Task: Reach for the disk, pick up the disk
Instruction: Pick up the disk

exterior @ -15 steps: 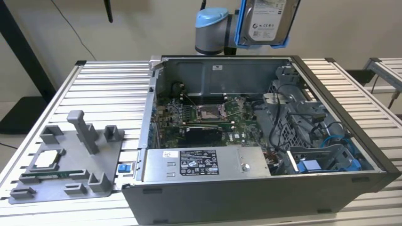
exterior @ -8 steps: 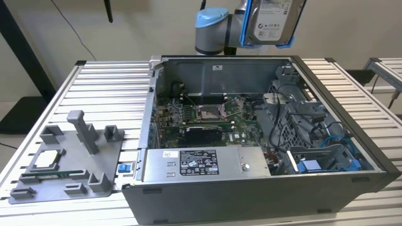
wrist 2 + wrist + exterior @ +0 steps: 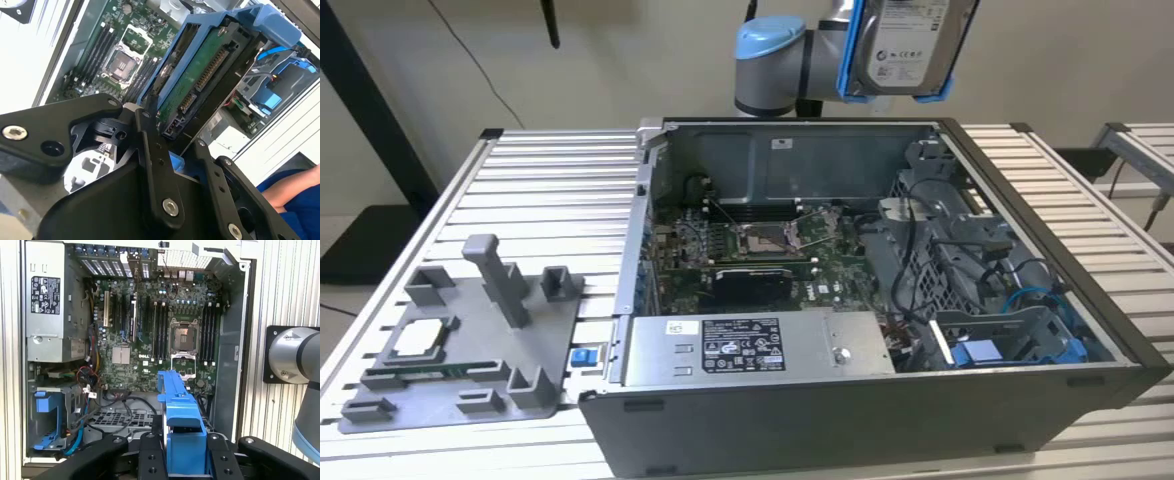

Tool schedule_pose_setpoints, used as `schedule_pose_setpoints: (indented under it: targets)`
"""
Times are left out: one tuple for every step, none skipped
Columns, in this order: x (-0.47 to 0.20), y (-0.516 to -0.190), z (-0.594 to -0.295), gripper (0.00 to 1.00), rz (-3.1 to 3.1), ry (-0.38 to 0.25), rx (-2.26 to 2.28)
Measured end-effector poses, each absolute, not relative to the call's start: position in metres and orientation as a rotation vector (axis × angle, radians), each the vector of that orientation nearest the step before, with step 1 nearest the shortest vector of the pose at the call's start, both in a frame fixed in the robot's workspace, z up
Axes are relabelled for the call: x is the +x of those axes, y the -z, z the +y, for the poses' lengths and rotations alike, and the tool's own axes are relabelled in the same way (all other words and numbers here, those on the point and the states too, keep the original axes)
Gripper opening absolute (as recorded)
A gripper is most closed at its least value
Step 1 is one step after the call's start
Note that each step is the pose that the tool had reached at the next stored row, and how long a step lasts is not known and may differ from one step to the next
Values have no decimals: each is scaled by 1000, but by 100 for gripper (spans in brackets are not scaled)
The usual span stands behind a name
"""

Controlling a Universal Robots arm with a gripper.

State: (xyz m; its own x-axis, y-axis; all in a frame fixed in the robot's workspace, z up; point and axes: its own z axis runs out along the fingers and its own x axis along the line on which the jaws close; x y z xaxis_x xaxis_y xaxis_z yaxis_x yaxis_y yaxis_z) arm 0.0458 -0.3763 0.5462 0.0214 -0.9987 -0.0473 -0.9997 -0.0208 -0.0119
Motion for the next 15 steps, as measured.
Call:
schedule_pose_setpoints:
  targets:
    - [46,-546,-377,0,2169,-40,-2215]
    - [46,-546,-378,0,2169,-39,-2215]
    - [46,-546,-379,0,2169,-40,-2215]
    - [46,-546,-381,0,2169,-39,-2215]
    - [46,-546,-382,0,2169,-40,-2214]
    - [46,-546,-384,0,2169,-40,-2214]
    - [46,-546,-385,0,2170,-40,-2214]
    - [46,-546,-387,0,2170,-40,-2213]
    - [46,-546,-389,0,2170,-40,-2213]
    - [46,-546,-390,0,2171,-40,-2213]
    - [46,-546,-392,0,2171,-39,-2213]
    - [46,-546,-393,0,2171,-39,-2212]
    - [46,-546,-395,0,2172,-39,-2212]
    - [46,-546,-397,0,2172,-40,-2212]
    - [46,-546,-398,0,2172,-40,-2211]
